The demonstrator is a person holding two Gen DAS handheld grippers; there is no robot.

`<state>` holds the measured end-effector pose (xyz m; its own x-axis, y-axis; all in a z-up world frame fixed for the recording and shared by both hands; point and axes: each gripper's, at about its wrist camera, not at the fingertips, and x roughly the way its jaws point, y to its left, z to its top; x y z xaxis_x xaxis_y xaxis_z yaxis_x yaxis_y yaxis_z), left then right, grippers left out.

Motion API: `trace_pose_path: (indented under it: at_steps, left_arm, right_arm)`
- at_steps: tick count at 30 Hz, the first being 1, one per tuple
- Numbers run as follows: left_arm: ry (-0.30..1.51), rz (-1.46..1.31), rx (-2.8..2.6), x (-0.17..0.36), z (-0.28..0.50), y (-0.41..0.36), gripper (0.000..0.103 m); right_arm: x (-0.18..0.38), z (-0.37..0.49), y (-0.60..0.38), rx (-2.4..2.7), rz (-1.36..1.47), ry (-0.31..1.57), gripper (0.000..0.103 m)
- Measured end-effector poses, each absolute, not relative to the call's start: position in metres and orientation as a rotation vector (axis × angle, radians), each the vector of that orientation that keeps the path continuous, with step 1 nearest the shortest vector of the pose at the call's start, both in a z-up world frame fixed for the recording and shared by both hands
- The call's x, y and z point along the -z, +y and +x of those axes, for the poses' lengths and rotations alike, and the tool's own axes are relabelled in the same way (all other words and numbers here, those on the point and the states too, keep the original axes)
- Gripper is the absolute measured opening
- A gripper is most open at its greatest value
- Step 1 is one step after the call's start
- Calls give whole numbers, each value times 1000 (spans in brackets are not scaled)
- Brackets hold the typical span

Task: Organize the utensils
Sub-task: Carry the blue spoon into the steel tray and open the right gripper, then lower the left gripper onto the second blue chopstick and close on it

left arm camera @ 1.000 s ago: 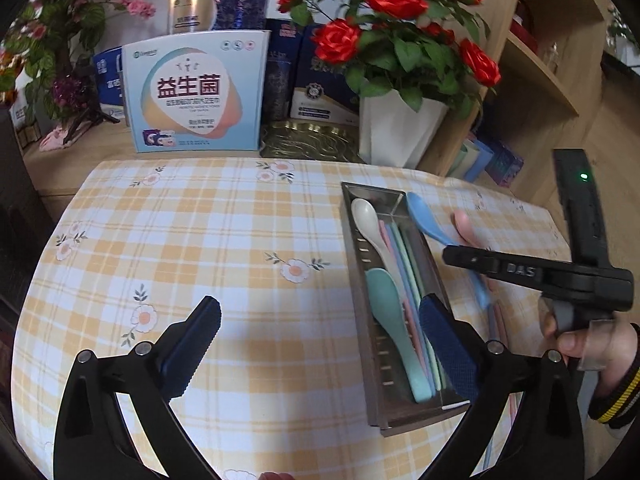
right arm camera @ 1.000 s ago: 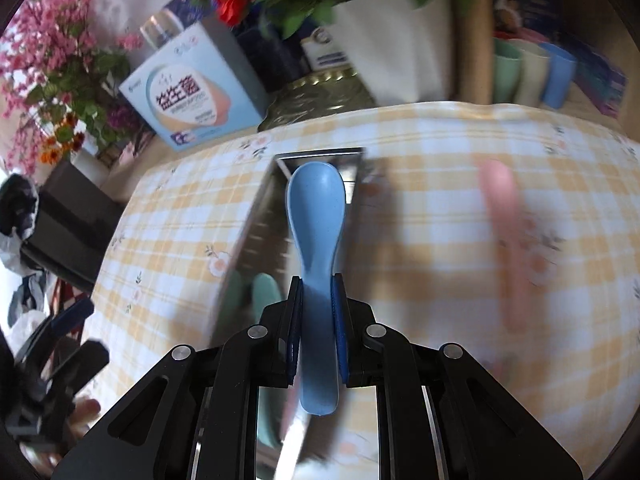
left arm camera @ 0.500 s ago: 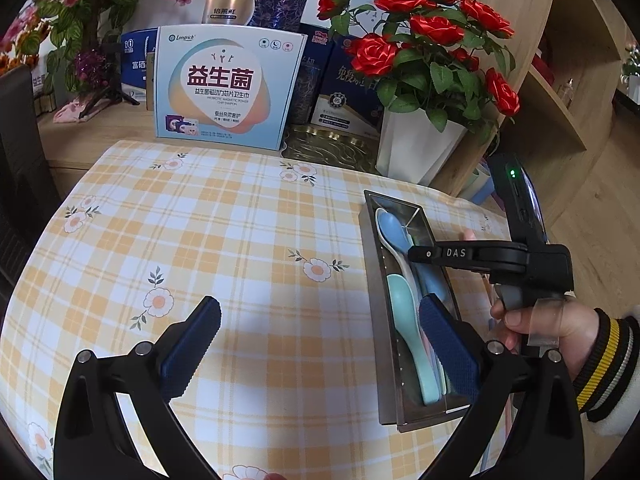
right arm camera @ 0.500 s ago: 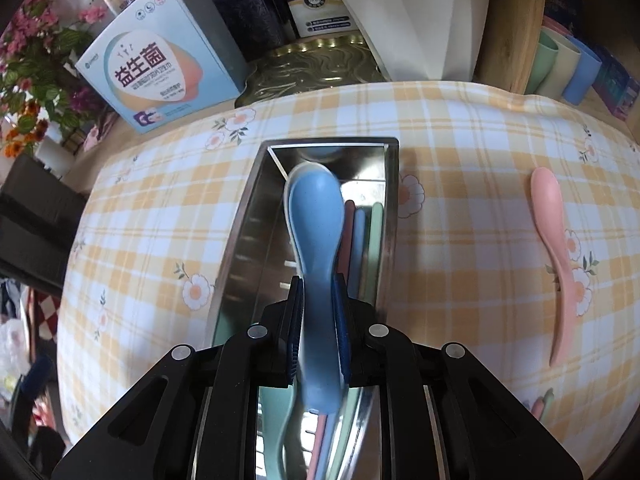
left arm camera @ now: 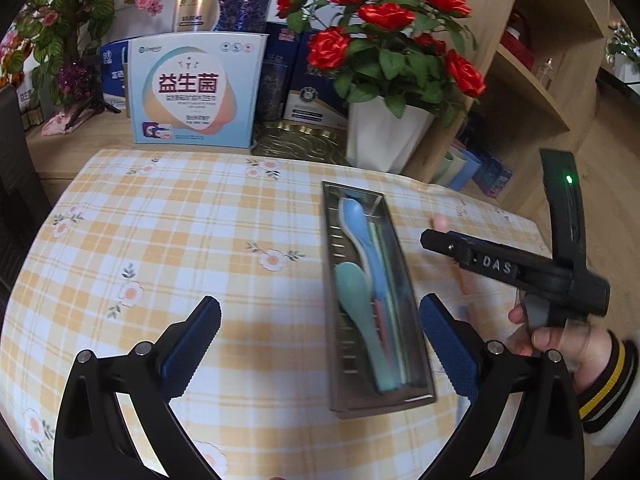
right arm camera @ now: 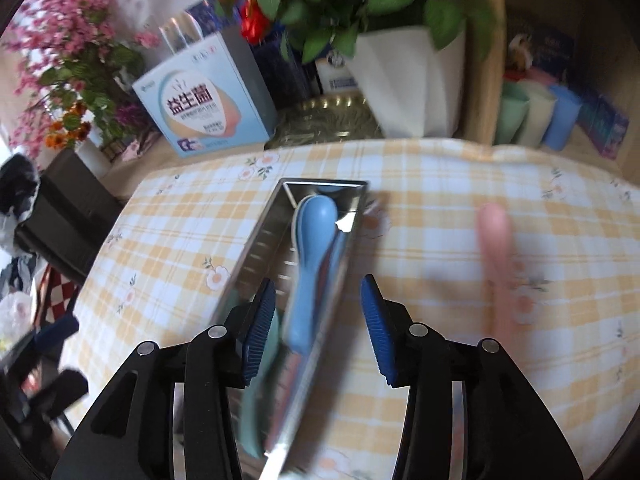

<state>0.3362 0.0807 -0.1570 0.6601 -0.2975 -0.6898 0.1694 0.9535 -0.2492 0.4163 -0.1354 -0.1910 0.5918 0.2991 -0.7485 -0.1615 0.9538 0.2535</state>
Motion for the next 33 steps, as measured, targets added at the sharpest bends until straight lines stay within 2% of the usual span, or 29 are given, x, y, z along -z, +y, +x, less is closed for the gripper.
trace_pose_path:
  at_steps: [8, 10, 11, 12, 15, 20, 23, 33]
  left_arm:
    - [805, -152, 328, 157, 308, 34, 96]
    - [814, -129, 358, 161, 299, 18, 83]
    - [832, -118, 382, 164, 295, 9, 69]
    - [849, -115, 402, 168, 293, 2, 60]
    - [892, -94, 468, 180, 282, -20, 43]
    - [946, -17, 561, 199, 270, -59, 36]
    - [989, 41, 603, 209, 271, -83, 24]
    - [1079, 160, 535, 239, 310, -121, 14]
  right_arm:
    - [200, 338, -202, -232, 138, 787, 44]
    - [210, 322, -222, -206, 142, 786, 44]
    - [215, 317, -229, -193, 144, 791, 44]
    - [220, 311, -236, -180, 147, 795, 44]
    - [234, 297, -255, -144, 181, 802, 44]
    - [248, 283, -269, -120, 182, 784, 44]
    - [253, 281, -272, -103, 163, 776, 44]
    - [259, 280, -287, -123, 245, 762, 44]
